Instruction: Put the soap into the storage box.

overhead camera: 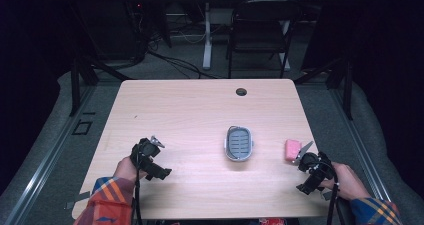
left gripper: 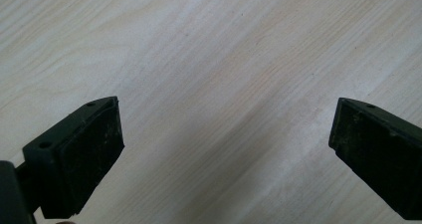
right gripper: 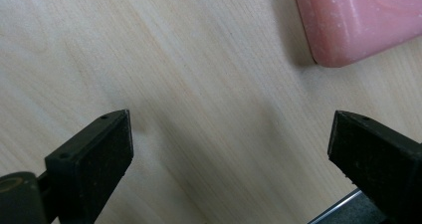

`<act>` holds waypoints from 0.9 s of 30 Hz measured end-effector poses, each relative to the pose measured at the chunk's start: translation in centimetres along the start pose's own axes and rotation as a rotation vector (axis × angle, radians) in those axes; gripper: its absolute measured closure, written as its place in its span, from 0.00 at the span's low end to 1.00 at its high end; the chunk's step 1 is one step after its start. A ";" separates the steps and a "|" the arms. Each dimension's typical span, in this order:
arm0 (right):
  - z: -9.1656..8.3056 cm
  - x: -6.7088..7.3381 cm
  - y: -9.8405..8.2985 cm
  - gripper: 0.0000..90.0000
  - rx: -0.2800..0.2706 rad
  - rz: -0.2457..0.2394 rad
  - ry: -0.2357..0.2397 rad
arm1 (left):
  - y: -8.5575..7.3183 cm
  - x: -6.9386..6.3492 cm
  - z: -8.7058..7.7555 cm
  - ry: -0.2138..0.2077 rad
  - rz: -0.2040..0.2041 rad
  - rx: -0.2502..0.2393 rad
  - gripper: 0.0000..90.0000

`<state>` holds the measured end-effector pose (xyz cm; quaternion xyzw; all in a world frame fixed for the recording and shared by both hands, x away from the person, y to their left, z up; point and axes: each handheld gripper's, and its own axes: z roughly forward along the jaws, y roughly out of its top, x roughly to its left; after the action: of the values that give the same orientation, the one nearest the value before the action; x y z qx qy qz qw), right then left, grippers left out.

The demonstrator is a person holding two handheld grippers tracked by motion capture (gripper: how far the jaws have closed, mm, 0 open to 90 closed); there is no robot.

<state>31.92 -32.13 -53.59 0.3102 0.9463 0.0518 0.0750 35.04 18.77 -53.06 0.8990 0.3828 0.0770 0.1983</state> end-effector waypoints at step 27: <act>0.5 0.5 0.9 0.04 0.097 -0.087 -0.033 | -0.2 -0.3 0.1 -0.009 0.022 0.017 0.01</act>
<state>32.14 -31.05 -53.97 0.2727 0.9590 -0.0026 0.0775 34.78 18.65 -53.20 0.9052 0.3725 0.0718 0.1916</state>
